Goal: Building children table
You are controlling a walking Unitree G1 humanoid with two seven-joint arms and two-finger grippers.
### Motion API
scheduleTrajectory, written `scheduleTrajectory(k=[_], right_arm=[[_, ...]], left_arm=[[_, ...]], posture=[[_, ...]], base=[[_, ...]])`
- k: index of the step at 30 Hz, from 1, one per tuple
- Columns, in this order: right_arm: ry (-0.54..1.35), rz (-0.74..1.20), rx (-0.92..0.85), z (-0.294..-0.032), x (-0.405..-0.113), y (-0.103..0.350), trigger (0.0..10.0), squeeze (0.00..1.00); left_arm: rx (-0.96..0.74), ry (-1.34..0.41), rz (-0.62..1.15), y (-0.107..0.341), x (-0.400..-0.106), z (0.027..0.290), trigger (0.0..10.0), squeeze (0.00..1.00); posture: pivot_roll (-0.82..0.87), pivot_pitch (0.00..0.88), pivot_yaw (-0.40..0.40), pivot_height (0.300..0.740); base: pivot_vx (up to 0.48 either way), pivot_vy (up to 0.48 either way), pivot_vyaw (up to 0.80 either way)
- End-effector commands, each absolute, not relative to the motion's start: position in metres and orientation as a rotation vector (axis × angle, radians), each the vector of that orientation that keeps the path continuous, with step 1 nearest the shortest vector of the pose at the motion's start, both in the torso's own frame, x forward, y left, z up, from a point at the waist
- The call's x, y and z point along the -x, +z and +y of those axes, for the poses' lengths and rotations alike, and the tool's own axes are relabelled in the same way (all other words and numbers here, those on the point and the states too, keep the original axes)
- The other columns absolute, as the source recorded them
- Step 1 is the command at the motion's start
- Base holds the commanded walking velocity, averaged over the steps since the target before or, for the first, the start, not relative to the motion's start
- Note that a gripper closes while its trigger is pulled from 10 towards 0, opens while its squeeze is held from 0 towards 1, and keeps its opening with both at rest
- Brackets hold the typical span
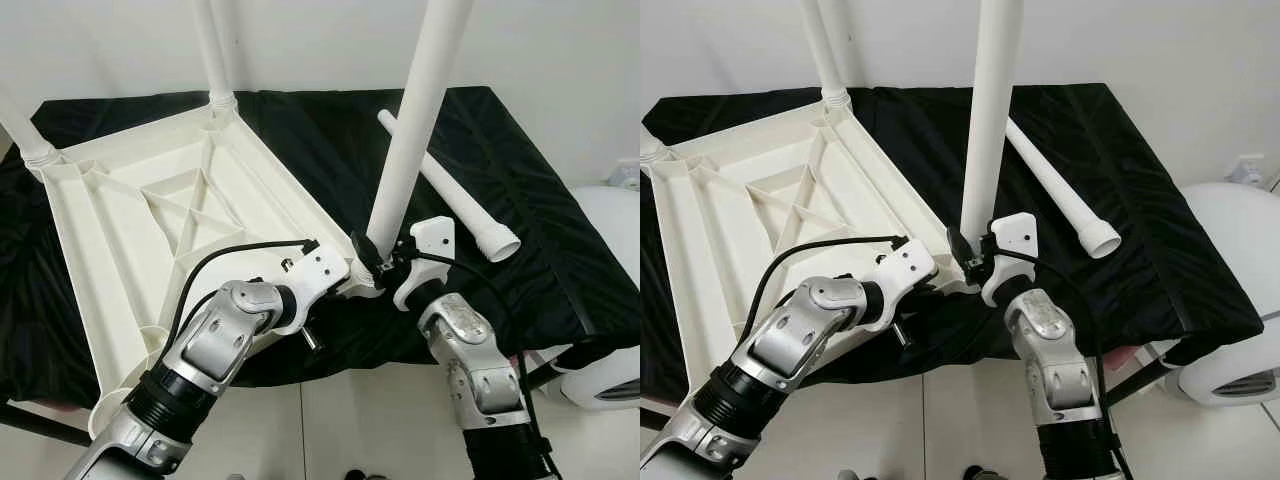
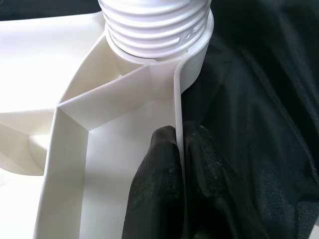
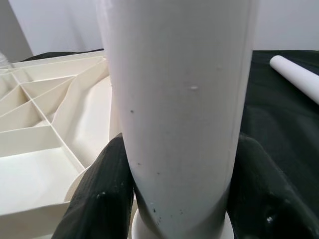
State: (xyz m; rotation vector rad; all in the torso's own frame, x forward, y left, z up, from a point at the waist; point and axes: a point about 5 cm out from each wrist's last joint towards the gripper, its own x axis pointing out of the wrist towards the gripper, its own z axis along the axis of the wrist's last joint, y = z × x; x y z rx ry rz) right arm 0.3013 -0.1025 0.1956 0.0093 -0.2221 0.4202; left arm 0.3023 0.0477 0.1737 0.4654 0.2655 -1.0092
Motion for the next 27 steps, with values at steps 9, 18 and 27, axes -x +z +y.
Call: scheduleTrajectory(k=[9, 18, 27], right_arm=[[0.405, -0.196, -0.066, -0.06, -0.296, 0.191, 10.0, 0.0], [0.296, -0.154, -0.077, -0.055, -0.294, 0.182, 10.0, 0.0], [0.275, -0.15, -0.079, -0.056, -0.295, 0.181, 10.0, 0.0]], left_arm=[[-0.479, -1.047, 0.22, 0.182, -0.3, 0.034, 10.0, 0.0], [-0.476, -1.05, 0.219, 0.181, -0.299, 0.033, 10.0, 0.0], [-0.48, -1.052, 0.221, 0.18, -0.298, 0.033, 10.0, 0.0]], posture=[[-0.07, 0.17, 0.034, 0.74], [-0.07, 0.162, 0.029, 0.74], [-0.07, 0.153, 0.029, 0.74]], base=[[0.0, 0.0, 0.0], [0.0, 0.0, 0.0], [0.0, 0.0, 0.0]])
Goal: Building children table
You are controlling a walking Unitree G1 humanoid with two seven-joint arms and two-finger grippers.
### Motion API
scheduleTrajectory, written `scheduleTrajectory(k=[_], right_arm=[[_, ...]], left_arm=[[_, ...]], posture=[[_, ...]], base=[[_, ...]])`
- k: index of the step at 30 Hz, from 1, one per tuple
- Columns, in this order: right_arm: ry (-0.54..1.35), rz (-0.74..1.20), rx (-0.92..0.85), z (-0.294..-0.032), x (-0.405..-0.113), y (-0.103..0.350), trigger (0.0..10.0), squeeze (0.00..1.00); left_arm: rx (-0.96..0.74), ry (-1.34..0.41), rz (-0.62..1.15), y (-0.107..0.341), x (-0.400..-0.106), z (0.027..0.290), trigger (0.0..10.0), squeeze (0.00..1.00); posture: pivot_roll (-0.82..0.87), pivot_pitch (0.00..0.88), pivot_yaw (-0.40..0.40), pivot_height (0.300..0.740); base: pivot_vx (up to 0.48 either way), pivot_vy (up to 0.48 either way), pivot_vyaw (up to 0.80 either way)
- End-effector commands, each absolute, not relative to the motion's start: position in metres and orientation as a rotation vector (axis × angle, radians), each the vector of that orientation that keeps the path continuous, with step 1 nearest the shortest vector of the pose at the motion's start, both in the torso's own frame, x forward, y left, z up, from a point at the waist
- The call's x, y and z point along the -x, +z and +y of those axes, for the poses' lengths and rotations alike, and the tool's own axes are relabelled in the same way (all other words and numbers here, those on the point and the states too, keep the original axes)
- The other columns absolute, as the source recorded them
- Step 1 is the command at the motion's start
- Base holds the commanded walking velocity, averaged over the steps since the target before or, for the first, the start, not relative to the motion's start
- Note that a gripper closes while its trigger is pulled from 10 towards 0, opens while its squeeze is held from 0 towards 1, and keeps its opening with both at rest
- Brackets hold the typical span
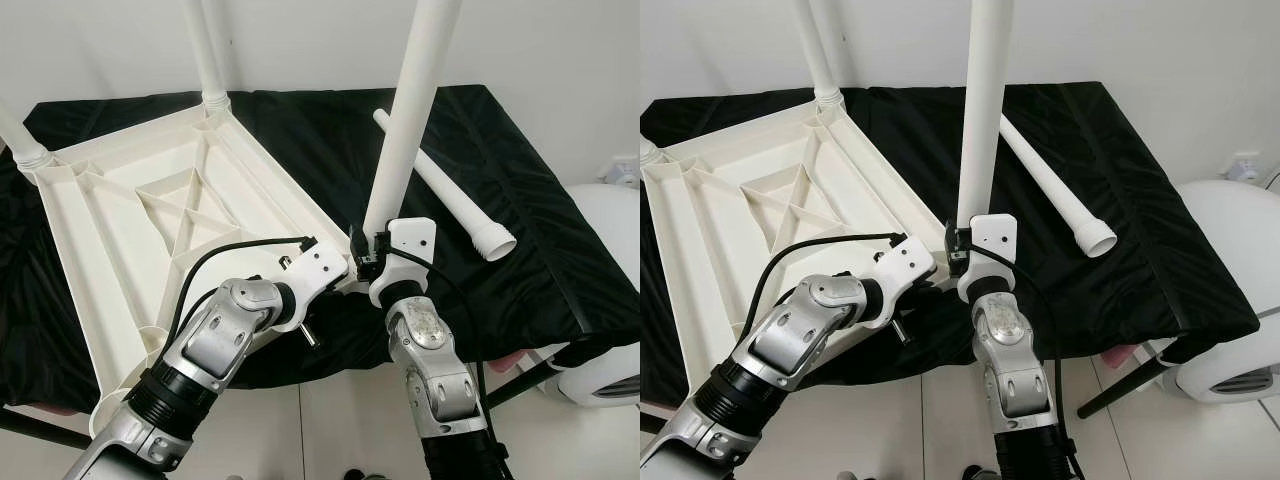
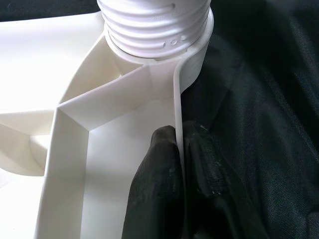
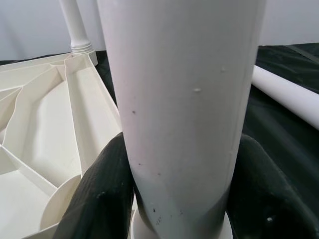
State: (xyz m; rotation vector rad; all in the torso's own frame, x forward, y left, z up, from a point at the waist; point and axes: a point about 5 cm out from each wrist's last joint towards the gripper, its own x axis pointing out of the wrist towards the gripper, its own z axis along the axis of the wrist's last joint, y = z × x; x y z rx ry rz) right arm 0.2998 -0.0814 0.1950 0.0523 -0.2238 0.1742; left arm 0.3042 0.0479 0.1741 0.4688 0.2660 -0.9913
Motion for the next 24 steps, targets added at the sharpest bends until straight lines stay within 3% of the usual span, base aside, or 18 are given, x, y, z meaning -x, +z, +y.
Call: scheduleTrajectory(k=[1, 2, 3, 5, 6, 22, 23, 24], right_arm=[[0.275, -0.15, -0.079, -0.056, -0.295, 0.181, 10.0, 0.0], [0.273, -0.151, -0.078, -0.056, -0.295, 0.181, 10.0, 0.0], [0.273, -0.149, -0.077, -0.057, -0.295, 0.18, 10.0, 0.11], [0.274, -0.148, -0.078, -0.057, -0.295, 0.18, 10.0, 0.11], [0.275, -0.146, -0.082, -0.058, -0.295, 0.18, 10.0, 1.0], [0.29, -0.165, -0.065, -0.071, -0.297, 0.182, 10.0, 1.0], [0.313, -0.166, -0.066, -0.075, -0.298, 0.182, 10.0, 0.88], [0.336, -0.173, -0.049, -0.08, -0.299, 0.183, 10.0, 0.0]], left_arm=[[-0.48, -1.052, 0.221, 0.18, -0.298, 0.033, 10.0, 0.0], [-0.48, -1.053, 0.221, 0.18, -0.298, 0.033, 10.0, 0.0], [-0.48, -1.055, 0.22, 0.179, -0.298, 0.033, 10.0, 0.0], [-0.48, -1.055, 0.22, 0.179, -0.297, 0.032, 10.0, 0.0], [-0.48, -1.056, 0.22, 0.179, -0.297, 0.032, 10.0, 0.0], [-0.476, -1.061, 0.216, 0.179, -0.296, 0.031, 10.0, 0.0], [-0.477, -1.06, 0.216, 0.179, -0.296, 0.03, 10.0, 0.0], [-0.477, -1.061, 0.216, 0.179, -0.296, 0.03, 10.0, 0.0]], posture=[[-0.07, 0.153, 0.029, 0.74], [-0.07, 0.153, 0.029, 0.74], [-0.07, 0.144, 0.026, 0.74], [-0.07, 0.144, 0.026, 0.74], [-0.07, 0.142, 0.024, 0.74], [-0.08, 0.137, 0.022, 0.74], [-0.08, 0.139, 0.022, 0.74], [-0.08, 0.14, 0.024, 0.74]], base=[[0.0, 0.0, 0.0], [0.0, 0.0, 0.0], [0.0, 0.0, 0.0], [0.0, 0.0, 0.0], [0.0, 0.0, 0.0], [0.0, 0.0, 0.0], [0.0, 0.0, 0.0], [0.0, 0.0, 0.0]])
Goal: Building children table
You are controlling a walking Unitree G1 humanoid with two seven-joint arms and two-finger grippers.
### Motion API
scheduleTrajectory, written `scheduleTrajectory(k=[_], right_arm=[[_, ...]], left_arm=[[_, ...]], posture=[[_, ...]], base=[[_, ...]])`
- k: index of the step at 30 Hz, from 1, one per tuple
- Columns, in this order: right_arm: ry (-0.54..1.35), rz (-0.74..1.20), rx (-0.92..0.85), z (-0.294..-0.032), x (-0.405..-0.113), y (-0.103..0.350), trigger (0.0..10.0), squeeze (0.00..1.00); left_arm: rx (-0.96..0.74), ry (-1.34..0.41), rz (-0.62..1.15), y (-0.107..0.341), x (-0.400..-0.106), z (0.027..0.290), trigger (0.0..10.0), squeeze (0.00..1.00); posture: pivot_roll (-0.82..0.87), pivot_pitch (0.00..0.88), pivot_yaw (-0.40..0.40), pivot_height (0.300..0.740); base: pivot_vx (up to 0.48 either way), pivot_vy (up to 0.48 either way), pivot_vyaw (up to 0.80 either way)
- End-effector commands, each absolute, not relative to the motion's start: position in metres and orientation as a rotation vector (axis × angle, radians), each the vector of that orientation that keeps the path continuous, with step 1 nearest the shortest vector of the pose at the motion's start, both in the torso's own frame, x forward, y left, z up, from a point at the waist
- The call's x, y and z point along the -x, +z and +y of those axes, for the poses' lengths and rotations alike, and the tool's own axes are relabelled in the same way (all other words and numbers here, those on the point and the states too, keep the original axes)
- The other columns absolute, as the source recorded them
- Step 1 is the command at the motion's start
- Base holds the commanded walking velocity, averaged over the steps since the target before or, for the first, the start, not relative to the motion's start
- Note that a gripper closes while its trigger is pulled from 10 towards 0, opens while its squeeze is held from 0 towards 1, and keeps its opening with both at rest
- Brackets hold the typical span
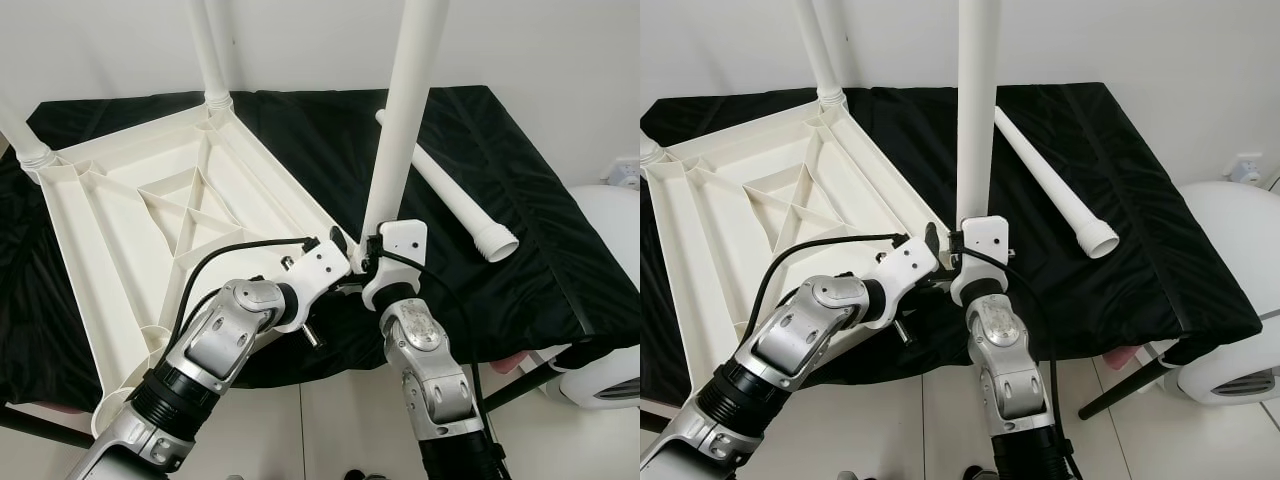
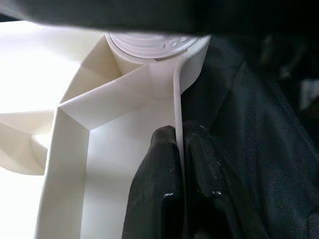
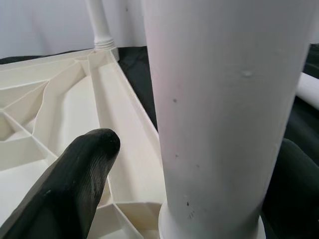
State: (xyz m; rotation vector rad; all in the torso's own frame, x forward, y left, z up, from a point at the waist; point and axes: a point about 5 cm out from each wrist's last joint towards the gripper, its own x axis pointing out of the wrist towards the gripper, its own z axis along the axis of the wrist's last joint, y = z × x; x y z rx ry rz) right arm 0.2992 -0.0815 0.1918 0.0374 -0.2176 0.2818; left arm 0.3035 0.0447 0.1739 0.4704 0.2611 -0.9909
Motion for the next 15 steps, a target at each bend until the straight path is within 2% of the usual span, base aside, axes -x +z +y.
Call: scheduleTrajectory(k=[1, 6, 11, 15], right_arm=[[0.336, -0.173, -0.049, -0.08, -0.299, 0.183, 10.0, 0.0], [0.487, -0.178, -0.02, -0.104, -0.306, 0.189, 10.0, 0.0], [0.545, -0.183, 0.015, -0.112, -0.31, 0.193, 10.0, 0.0], [0.679, -0.163, 0.076, -0.123, -0.315, 0.194, 10.0, 0.0]], left_arm=[[-0.477, -1.061, 0.216, 0.179, -0.296, 0.03, 10.0, 0.0], [-0.477, -1.058, 0.216, 0.18, -0.297, 0.031, 10.0, 0.0], [-0.477, -1.057, 0.216, 0.18, -0.298, 0.031, 10.0, 0.0], [-0.473, -1.056, 0.215, 0.181, -0.299, 0.031, 10.0, 0.0]], posture=[[-0.08, 0.14, 0.024, 0.74], [-0.08, 0.146, 0.027, 0.74], [-0.08, 0.154, 0.03, 0.74], [-0.08, 0.157, 0.031, 0.74]], base=[[0.0, 0.0, 0.0], [0.0, 0.0, 0.0], [0.0, 0.0, 0.0], [0.0, 0.0, 0.0]])
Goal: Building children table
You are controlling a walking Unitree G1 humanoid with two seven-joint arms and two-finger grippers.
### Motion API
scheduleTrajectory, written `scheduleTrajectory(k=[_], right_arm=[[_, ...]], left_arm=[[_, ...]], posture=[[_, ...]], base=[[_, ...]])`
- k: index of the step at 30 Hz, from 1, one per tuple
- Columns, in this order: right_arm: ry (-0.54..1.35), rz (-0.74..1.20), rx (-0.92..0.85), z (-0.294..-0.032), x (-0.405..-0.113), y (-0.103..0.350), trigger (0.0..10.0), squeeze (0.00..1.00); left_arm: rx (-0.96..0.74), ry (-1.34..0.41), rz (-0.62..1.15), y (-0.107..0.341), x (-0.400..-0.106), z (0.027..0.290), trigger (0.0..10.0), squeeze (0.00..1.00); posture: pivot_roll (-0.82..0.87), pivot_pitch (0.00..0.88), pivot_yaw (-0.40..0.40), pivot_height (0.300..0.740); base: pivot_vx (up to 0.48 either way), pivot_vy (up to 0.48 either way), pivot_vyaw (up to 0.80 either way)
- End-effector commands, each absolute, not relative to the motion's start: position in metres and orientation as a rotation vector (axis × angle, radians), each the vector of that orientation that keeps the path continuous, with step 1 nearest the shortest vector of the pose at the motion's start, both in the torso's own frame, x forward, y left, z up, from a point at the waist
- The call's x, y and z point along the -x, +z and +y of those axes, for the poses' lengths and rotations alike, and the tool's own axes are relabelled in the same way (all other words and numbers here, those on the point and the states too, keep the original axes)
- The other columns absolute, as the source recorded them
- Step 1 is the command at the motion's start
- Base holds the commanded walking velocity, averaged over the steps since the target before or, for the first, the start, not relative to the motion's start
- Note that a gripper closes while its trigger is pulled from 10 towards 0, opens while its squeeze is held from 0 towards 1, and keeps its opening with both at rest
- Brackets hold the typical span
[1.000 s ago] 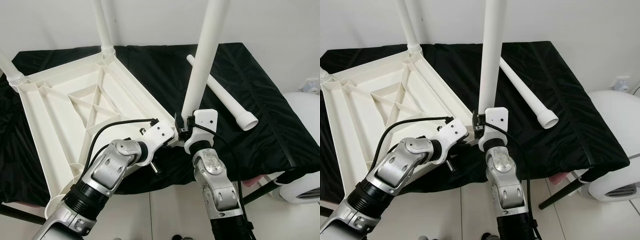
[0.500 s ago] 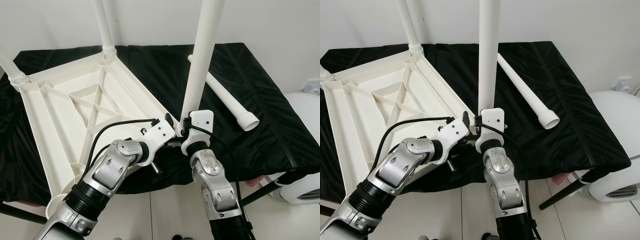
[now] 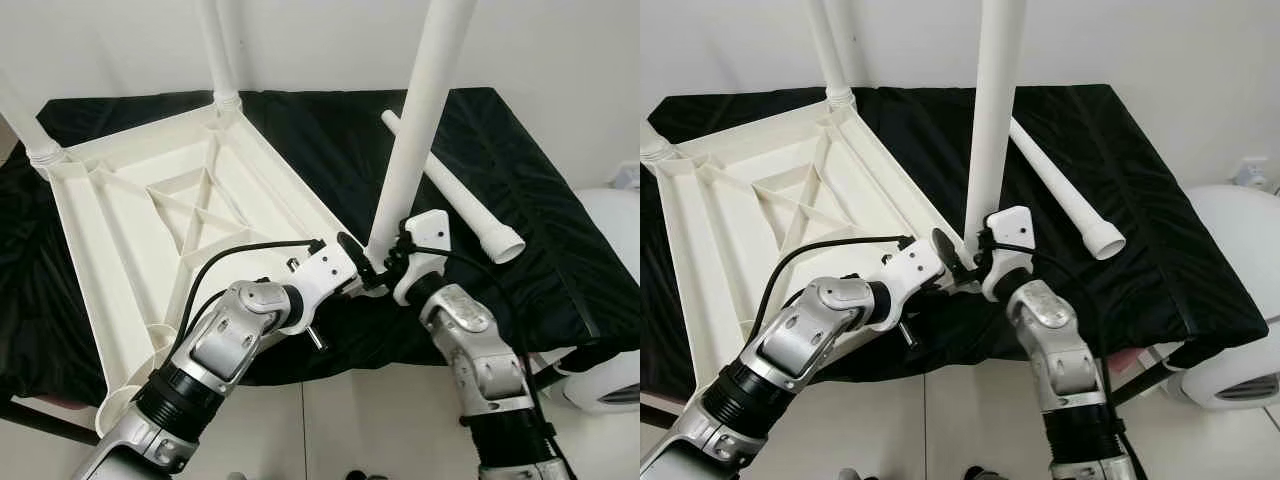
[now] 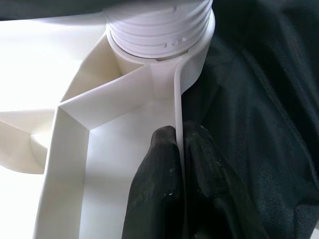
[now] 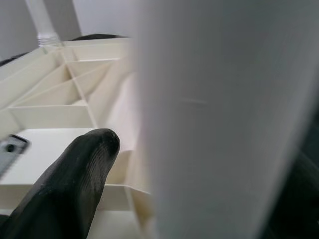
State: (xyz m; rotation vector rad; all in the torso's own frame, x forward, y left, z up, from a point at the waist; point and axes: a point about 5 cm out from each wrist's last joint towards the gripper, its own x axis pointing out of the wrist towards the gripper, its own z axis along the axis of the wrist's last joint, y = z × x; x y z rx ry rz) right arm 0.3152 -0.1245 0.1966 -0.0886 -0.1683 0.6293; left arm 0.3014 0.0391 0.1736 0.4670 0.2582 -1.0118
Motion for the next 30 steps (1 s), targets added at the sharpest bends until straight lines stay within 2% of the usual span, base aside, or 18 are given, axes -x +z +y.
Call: scheduleTrajectory(k=[1, 8, 18, 26, 27, 28, 29, 30], right_arm=[[0.724, -0.151, 0.095, -0.127, -0.316, 0.195, 10.0, 0.0], [0.885, -0.105, 0.149, -0.143, -0.324, 0.198, 10.0, 0.0], [0.937, -0.092, 0.199, -0.16, -0.34, 0.207, 10.0, 0.0], [0.948, -0.117, 0.209, -0.162, -0.347, 0.217, 10.0, 0.0], [0.958, -0.119, 0.217, -0.162, -0.347, 0.218, 9.7, 0.0], [0.965, -0.12, 0.218, -0.162, -0.348, 0.218, 5.8, 0.0], [0.971, -0.119, 0.222, -0.162, -0.348, 0.218, 3.8, 0.0], [0.975, -0.119, 0.224, -0.162, -0.348, 0.218, 3.0, 0.0]], left_arm=[[-0.473, -1.055, 0.214, 0.181, -0.299, 0.031, 10.0, 0.0], [-0.472, -1.054, 0.215, 0.181, -0.3, 0.031, 10.0, 0.0], [-0.473, -1.056, 0.215, 0.182, -0.3, 0.031, 10.0, 0.0], [-0.474, -1.057, 0.216, 0.182, -0.3, 0.031, 10.0, 0.0], [-0.474, -1.057, 0.216, 0.181, -0.3, 0.031, 10.0, 0.0], [-0.474, -1.058, 0.217, 0.181, -0.3, 0.031, 10.0, 0.0], [-0.475, -1.058, 0.217, 0.181, -0.3, 0.031, 10.0, 0.0], [-0.475, -1.058, 0.217, 0.181, -0.3, 0.031, 10.0, 0.0]], posture=[[-0.08, 0.158, 0.032, 0.74], [-0.08, 0.158, 0.036, 0.74], [-0.08, 0.161, 0.04, 0.74], [-0.08, 0.161, 0.04, 0.74], [-0.08, 0.161, 0.04, 0.74], [-0.08, 0.161, 0.039, 0.74], [-0.08, 0.161, 0.038, 0.74], [-0.08, 0.161, 0.038, 0.74]], base=[[0.0, 0.0, 0.0], [0.0, 0.0, 0.0], [0.0, 0.0, 0.0], [0.0, 0.0, 0.0], [0.0, 0.0, 0.0], [0.0, 0.0, 0.0], [0.0, 0.0, 0.0], [0.0, 0.0, 0.0]])
